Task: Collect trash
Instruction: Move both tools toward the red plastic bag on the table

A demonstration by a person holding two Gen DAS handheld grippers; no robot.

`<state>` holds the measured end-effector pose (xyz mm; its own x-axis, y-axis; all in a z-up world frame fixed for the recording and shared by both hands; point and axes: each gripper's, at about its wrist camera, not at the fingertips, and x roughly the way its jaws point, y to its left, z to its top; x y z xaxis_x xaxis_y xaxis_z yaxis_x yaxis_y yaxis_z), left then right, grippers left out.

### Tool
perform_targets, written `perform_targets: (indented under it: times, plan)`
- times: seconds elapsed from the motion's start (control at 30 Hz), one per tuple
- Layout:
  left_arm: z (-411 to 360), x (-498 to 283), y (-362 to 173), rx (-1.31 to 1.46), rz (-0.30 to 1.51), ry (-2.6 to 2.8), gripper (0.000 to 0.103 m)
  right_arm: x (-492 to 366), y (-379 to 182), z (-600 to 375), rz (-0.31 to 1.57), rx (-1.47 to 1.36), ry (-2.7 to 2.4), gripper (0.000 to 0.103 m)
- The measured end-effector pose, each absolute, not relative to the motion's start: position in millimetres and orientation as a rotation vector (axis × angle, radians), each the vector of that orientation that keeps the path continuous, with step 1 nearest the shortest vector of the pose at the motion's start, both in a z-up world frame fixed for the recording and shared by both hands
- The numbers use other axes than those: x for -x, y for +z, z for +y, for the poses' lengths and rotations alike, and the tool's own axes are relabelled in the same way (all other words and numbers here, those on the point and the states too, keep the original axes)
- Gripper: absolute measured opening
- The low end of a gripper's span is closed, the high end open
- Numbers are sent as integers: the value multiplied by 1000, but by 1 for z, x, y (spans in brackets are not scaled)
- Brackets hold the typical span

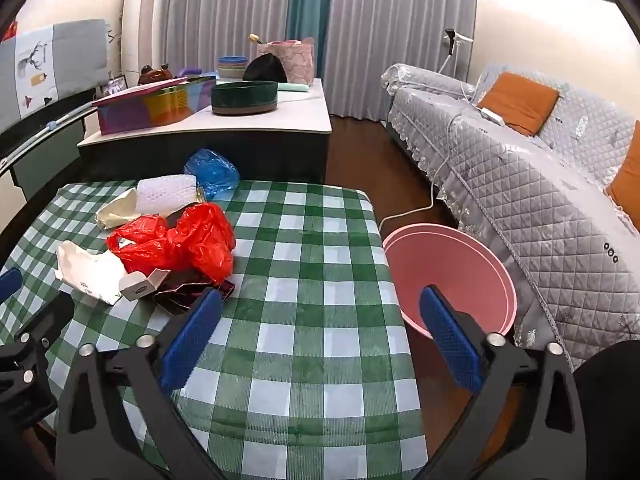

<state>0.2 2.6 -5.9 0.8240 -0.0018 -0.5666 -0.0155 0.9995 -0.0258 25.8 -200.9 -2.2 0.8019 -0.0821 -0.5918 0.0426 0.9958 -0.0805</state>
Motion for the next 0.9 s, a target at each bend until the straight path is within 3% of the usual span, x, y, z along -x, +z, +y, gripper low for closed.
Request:
perform_targets:
  times: [0.23,0.9]
  plan:
    - [3,2,-6,42,601,3,94,-26,-5,-199,637,77,-69,78]
    - [0,0,-8,49,603,-7,94,-23,0,-201,621,47,-51,78]
